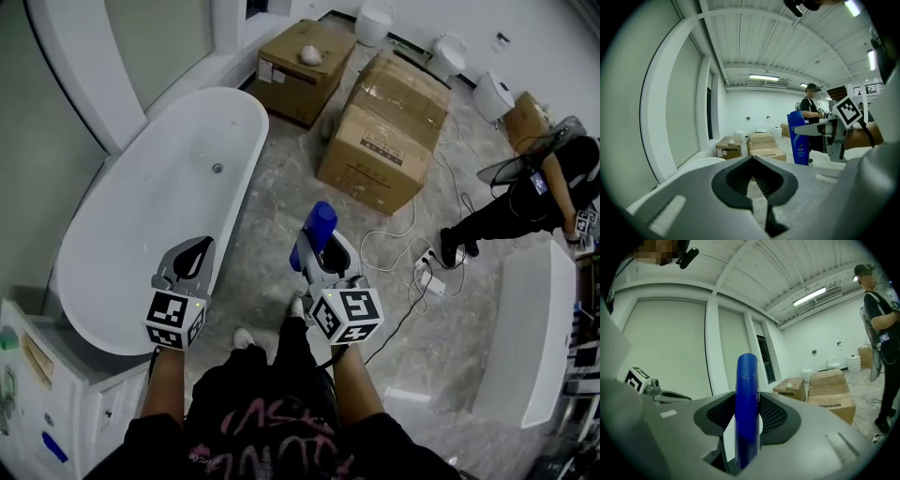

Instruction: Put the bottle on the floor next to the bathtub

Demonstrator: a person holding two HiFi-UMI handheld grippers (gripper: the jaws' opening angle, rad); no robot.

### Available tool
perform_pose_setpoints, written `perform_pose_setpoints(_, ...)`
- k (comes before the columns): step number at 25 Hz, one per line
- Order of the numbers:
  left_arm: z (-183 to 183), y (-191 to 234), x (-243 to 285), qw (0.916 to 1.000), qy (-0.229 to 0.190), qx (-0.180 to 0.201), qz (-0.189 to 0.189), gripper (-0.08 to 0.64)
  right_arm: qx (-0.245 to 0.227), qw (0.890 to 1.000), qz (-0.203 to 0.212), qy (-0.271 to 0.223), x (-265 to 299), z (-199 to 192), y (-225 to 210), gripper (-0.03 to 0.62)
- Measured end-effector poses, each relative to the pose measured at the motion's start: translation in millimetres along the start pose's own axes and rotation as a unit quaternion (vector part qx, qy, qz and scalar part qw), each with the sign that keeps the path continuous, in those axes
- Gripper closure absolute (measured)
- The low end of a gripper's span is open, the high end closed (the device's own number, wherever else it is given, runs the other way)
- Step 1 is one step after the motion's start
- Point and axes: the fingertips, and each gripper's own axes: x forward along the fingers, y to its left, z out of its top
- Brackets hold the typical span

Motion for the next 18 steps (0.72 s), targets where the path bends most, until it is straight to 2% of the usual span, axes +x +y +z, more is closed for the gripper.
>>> perform_pose_setpoints(6,8.0,-2.6,36.9,1.0,0.008,0.006,0.0,0.56,-0.002,1.0,0.013,0.005,23.3,6.5,-25.0,0.41)
perform_pose_setpoints(13,24.6,-6.5,89.2,1.0,0.002,-0.005,-0.002,0.56,-0.006,1.0,0.022,0.009,50.6,16.9,-61.9,0.41)
perform_pose_setpoints(18,28.5,-6.8,121.3,0.9998,0.005,-0.019,0.001,0.56,-0.004,0.999,0.027,0.024,69.3,9.9,-86.0,0.41)
